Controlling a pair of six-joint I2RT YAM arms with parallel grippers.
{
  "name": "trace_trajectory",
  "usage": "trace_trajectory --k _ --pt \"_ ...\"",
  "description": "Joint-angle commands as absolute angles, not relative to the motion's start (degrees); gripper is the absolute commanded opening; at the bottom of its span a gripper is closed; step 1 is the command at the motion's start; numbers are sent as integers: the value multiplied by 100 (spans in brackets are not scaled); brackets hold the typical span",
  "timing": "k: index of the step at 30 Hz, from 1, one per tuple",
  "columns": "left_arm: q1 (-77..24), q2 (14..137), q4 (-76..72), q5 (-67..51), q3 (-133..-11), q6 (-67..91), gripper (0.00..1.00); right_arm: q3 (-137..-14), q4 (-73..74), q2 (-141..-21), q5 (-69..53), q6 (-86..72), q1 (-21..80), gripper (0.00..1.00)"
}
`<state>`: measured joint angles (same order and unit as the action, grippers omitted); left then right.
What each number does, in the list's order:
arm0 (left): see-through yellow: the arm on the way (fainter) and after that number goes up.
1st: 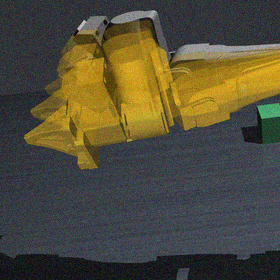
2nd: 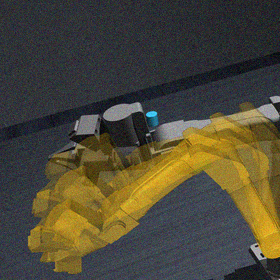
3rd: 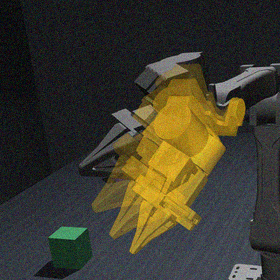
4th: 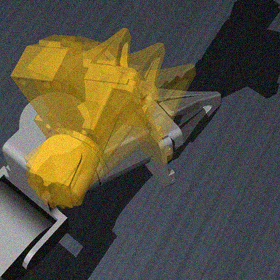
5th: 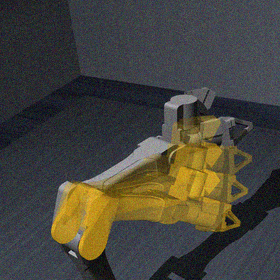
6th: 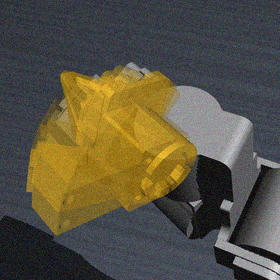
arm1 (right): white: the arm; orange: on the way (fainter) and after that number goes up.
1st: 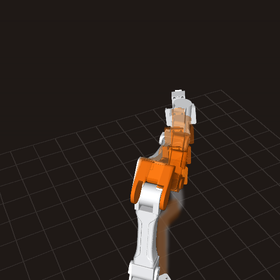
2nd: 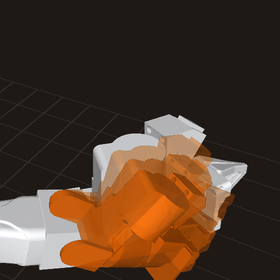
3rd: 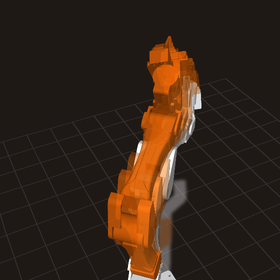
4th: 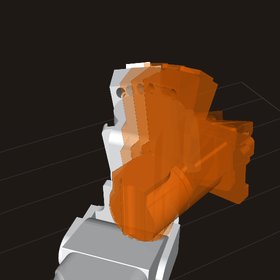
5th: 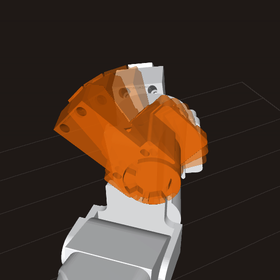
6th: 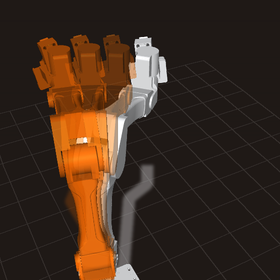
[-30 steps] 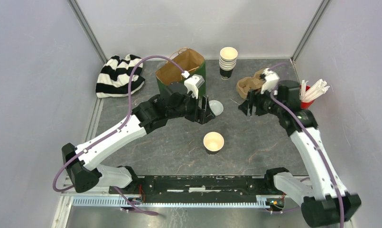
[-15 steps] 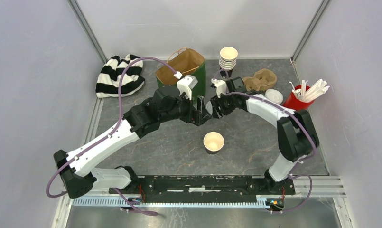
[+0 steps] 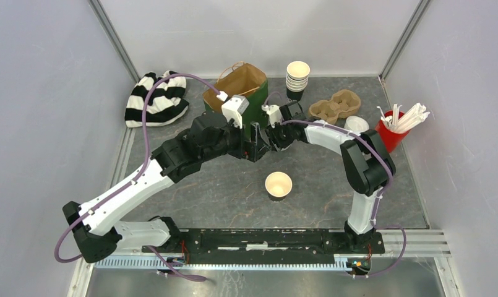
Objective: Pack the takeout coffee
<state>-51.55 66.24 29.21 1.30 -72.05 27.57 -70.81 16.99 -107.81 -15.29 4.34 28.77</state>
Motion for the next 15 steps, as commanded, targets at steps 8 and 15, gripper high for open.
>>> trace_trajectory --k 8,15 --pt "-5149 6613 3005 320 -7642 2751 91 -6865 1086 -10724 -1108 403 2915 13" --pt "-5143 6694 2983 433 -7917 2738 93 -6627 1595 -9246 -1988 -127 2642 0"
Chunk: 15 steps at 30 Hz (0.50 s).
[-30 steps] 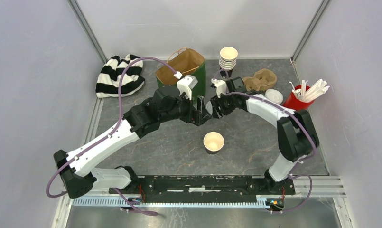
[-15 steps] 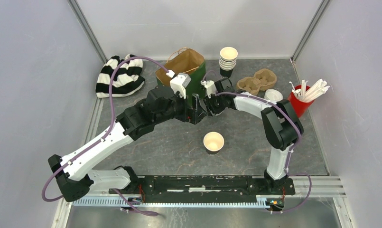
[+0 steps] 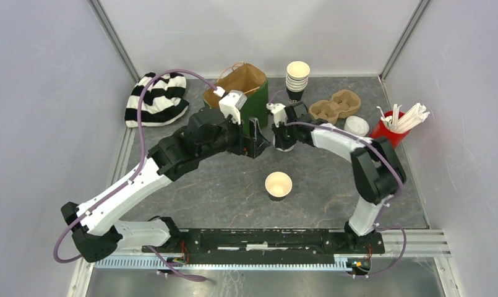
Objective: Pack the takeout coffee
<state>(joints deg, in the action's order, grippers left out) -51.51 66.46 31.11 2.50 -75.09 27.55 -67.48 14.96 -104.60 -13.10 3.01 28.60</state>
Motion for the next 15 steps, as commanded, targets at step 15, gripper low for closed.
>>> trace_trajectory --k 15 --pt "-3315 7215 447 -2389 -8287 5501 96 -5569 -5107 -6636 -5260 -7574 1608 0"
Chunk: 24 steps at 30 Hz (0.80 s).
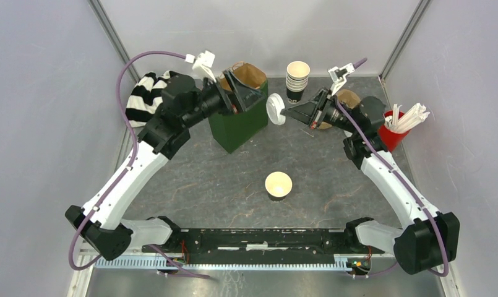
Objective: Pack the takeout coffee
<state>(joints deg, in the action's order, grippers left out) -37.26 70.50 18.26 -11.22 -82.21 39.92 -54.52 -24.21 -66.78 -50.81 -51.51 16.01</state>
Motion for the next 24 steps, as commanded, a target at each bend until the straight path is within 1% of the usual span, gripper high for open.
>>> trace_trajectory --k 1,9,16,24 --pt "-3284 7285 365 -2473 -8333 5679 96 -5637 -5390 -6688 -5212 -7765 1604 0" --pt "-3226 7610 312 -2629 -8536 6486 96 -5836 -6340 -6934 -4929 -8296 1652 0" --pt "-3226 7609 76 -2816 -8436 6451 96 -5812 -5896 -6927 -4809 -7896 1688 0" --pt "-3226 7670 46 -2879 -8465 6272 95 -5843 -5756 -7053 -4746 -7765 1693 0"
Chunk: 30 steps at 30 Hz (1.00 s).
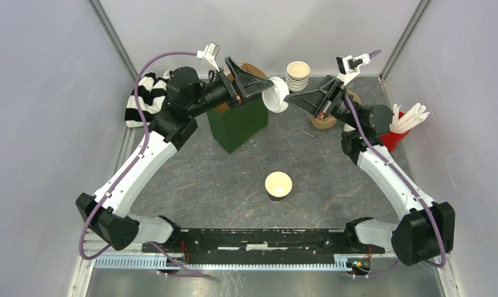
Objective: Pack the takeout coffee
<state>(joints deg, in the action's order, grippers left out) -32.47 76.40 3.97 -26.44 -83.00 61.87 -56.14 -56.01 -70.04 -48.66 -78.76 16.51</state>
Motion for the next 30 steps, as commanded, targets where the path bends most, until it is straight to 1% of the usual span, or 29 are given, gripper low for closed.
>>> trace_trajectory --k 1,6,20,27,30 --pt "-3226 7679 77 -2883 -8497 6234 96 -5851 -5732 -7065 -4738 -7741 1692 0" --pt "-3229 7664 318 -2689 -8589 6007 99 -5929 -5399 -7045 -4729 -7466 1701 0" --pt "-3340 7809 291 -2798 -8775 5813 100 -6064 -5144 -7123 -4721 -7262 1806 0" --pt "-3472 7840 584 -2676 -8909 5546 96 -6077 -5012 -7103 -4652 -7129 1907 0" --pt "-3479 7823 602 -2670 -8886 5528 91 -6037 -4961 -7072 -4606 -7098 1914 0"
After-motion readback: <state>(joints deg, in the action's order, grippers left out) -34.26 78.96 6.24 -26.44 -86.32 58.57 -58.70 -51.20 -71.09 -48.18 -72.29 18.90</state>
